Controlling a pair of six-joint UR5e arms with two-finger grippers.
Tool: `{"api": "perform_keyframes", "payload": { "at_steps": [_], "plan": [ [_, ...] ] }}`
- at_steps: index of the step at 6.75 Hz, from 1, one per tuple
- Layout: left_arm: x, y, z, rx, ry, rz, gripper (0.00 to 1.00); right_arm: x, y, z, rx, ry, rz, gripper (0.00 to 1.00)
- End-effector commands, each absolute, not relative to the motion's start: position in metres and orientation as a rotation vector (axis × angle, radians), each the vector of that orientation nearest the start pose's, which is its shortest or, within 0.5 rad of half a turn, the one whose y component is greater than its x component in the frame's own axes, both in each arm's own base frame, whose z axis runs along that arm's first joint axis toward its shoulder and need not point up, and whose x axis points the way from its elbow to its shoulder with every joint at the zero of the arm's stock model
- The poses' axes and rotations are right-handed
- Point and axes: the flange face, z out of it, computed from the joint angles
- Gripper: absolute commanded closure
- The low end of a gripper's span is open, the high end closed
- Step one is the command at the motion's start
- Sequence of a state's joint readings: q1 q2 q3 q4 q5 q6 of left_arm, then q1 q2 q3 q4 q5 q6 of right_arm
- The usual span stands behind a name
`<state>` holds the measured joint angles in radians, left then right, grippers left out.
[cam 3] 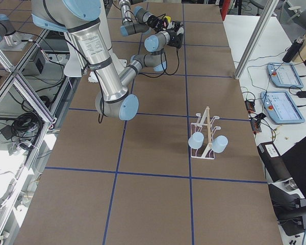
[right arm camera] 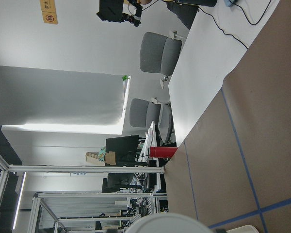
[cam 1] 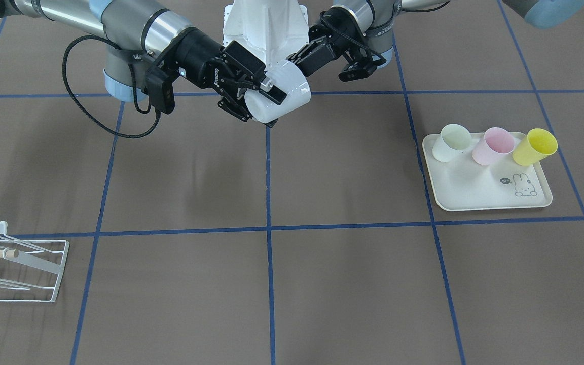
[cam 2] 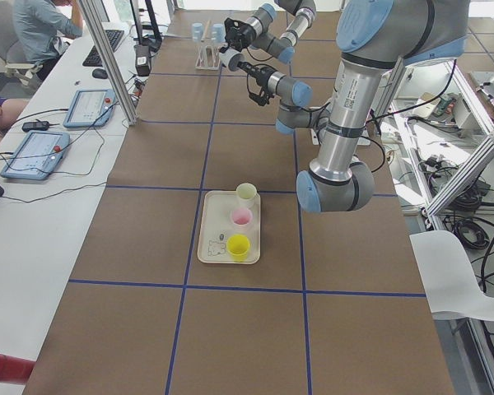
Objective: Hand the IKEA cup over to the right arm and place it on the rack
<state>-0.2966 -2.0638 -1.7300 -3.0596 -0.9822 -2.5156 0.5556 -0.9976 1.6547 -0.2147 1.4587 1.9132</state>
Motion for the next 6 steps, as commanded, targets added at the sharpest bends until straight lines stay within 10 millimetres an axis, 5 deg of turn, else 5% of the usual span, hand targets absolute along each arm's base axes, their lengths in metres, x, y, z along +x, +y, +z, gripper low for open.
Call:
{"api": "perform_keyframes", "payload": {
  "at_steps": [1, 3, 6],
  "plan": [
    [0.449, -0.334, 0.158, -0.260, 2.330, -1.245, 0.00, -0.421, -0.435, 0.147, 0.300, -2.057, 0.677, 1.00],
    [0.446, -0.333, 0.156, -0.262, 2.337, -1.243, 0.00, -0.405, -0.448, 0.146, 0.323, -2.060, 0.693, 1.00],
    [0.440, -0.334, 0.157, -0.241, 2.337, -1.229, 0.00, -0.352, -0.490, 0.162, 0.379, -2.017, 0.678, 1.00]
  ]
}}
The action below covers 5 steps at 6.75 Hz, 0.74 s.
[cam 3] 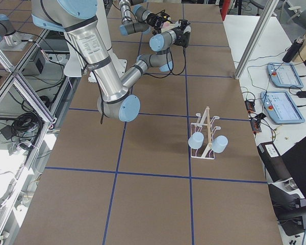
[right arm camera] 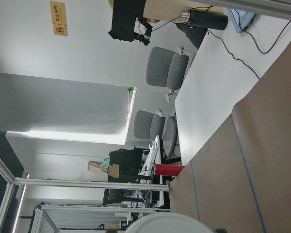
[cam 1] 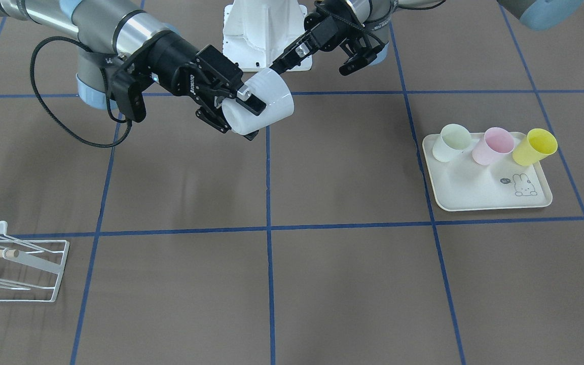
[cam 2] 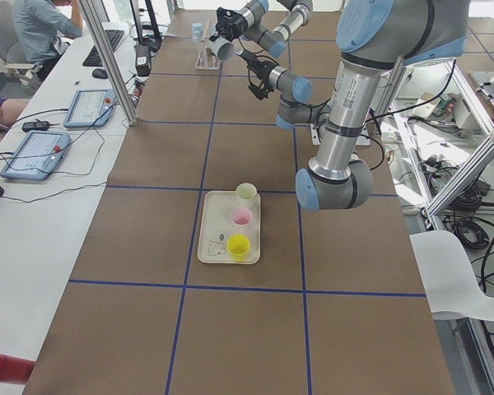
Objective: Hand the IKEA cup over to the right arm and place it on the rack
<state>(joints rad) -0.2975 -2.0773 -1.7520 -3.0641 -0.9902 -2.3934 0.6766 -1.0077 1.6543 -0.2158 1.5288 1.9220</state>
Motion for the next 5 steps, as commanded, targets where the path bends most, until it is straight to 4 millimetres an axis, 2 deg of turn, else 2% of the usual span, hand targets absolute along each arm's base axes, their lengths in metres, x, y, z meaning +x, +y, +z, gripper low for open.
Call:
{"api": "perform_keyframes", "payload": {
  "at_steps": [1, 2, 3, 4, 5],
  "plan": [
    [0.440, -0.334, 0.157, -0.148, 2.312, -1.163, 0.00, -0.329, -0.504, 0.187, 0.400, -1.963, 0.671, 1.00],
    [0.438, -0.336, 0.166, -0.029, 2.273, -1.119, 0.00, -0.314, -0.513, 0.217, 0.484, -1.868, 0.654, 1.00],
    [0.443, -0.338, 0.189, 0.081, 2.161, -1.091, 0.00, -0.301, -0.518, 0.247, 0.568, -1.742, 0.601, 1.00],
    [0.449, -0.340, 0.195, 0.194, 2.043, -1.037, 0.00, -0.281, -0.525, 0.262, 0.613, -1.629, 0.592, 1.00],
    [0.445, -0.345, 0.197, 0.249, 1.954, -1.028, 0.00, -0.257, -0.526, 0.276, 0.658, -1.514, 0.587, 1.00]
  ]
}}
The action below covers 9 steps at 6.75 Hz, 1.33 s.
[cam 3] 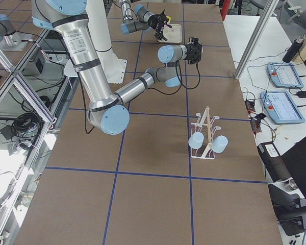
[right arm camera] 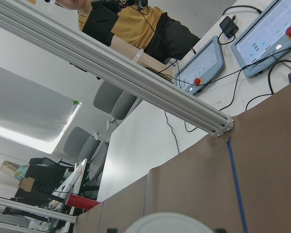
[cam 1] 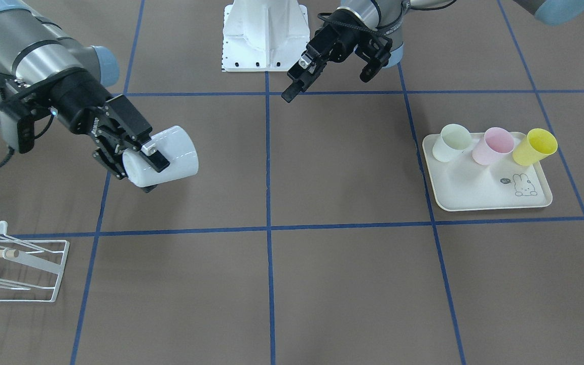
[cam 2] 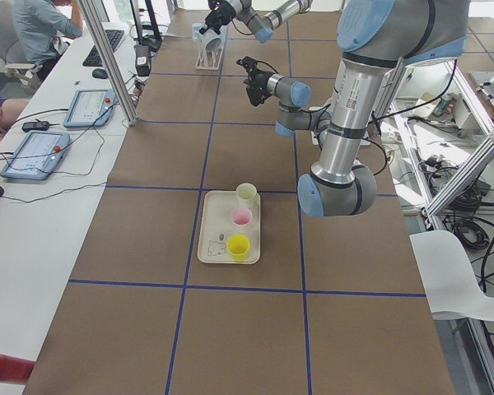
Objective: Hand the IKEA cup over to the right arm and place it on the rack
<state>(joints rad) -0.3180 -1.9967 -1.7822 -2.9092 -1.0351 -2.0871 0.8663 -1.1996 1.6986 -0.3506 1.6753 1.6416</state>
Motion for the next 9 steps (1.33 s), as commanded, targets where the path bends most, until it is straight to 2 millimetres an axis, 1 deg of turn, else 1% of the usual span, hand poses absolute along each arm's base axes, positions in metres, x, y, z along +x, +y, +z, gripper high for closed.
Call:
{"api": "perform_keyframes", "payload": {
  "at_steps": [1, 2, 3, 4, 5, 6, 7, 8, 9],
  "plan": [
    [0.432, -0.348, 0.178, 0.262, 1.856, -1.008, 0.00, -0.229, -0.515, 0.292, 0.733, -1.363, 0.530, 1.00],
    [0.414, -0.351, 0.161, 0.244, 1.765, -0.964, 0.00, -0.203, -0.507, 0.303, 0.789, -1.221, 0.487, 1.00],
    [0.391, -0.354, 0.158, 0.261, 1.647, -0.891, 0.00, -0.183, -0.503, 0.333, 0.870, -1.053, 0.449, 1.00],
    [0.374, -0.356, 0.166, 0.284, 1.566, -0.842, 0.00, -0.168, -0.494, 0.374, 0.952, -0.858, 0.362, 1.00],
    [0.364, -0.353, 0.179, 0.296, 1.527, -0.806, 0.00, -0.155, -0.488, 0.397, 1.004, -0.723, 0.304, 1.00],
    [0.356, -0.347, 0.192, 0.330, 1.450, -0.749, 0.00, -0.146, -0.484, 0.416, 1.022, -0.647, 0.335, 1.00],
    [0.346, -0.352, 0.200, 0.326, 1.396, -0.715, 0.00, -0.144, -0.482, 0.423, 1.017, -0.628, 0.335, 1.00],
    [0.346, -0.353, 0.201, 0.318, 1.389, -0.709, 0.00, -0.147, -0.486, 0.433, 1.003, -0.614, 0.333, 1.00],
    [0.346, -0.353, 0.202, 0.317, 1.386, -0.709, 0.00, -0.151, -0.491, 0.448, 0.986, -0.600, 0.330, 1.00]
  ]
}}
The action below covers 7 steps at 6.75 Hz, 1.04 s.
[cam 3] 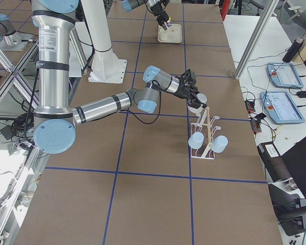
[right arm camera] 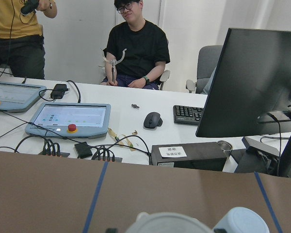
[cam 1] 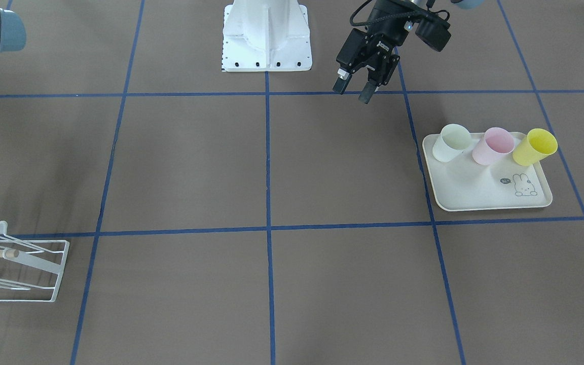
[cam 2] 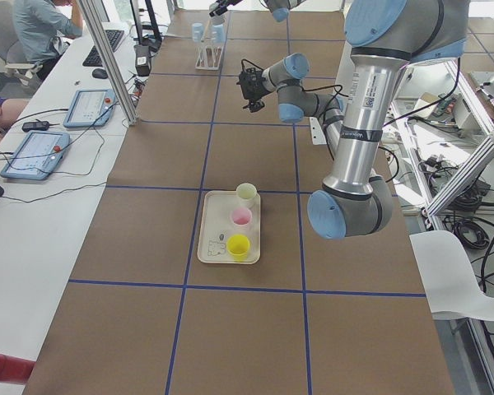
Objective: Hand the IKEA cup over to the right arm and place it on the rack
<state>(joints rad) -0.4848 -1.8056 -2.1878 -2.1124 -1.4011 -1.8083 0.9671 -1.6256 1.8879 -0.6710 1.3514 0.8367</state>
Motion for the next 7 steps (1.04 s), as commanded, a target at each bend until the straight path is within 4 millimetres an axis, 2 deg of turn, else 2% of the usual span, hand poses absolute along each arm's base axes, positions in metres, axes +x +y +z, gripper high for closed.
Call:
{"api": "perform_keyframes", "payload": {
  "at_steps": [1, 2, 5, 7],
  "plan": [
    [0.346, -0.353, 0.202, 0.316, 1.387, -0.708, 0.00, -0.156, -0.497, 0.473, 0.982, -0.598, 0.327, 1.00],
    [0.347, -0.354, 0.203, 0.316, 1.384, -0.708, 0.00, -0.159, -0.500, 0.485, 0.998, -0.614, 0.327, 1.00],
    [0.349, -0.354, 0.204, 0.314, 1.381, -0.709, 0.00, -0.164, -0.508, 0.502, 0.978, -0.595, 0.325, 1.00],
    [0.350, -0.354, 0.205, 0.313, 1.378, -0.709, 0.00, -0.167, -0.512, 0.503, 0.977, -0.594, 0.325, 1.00]
  ]
}}
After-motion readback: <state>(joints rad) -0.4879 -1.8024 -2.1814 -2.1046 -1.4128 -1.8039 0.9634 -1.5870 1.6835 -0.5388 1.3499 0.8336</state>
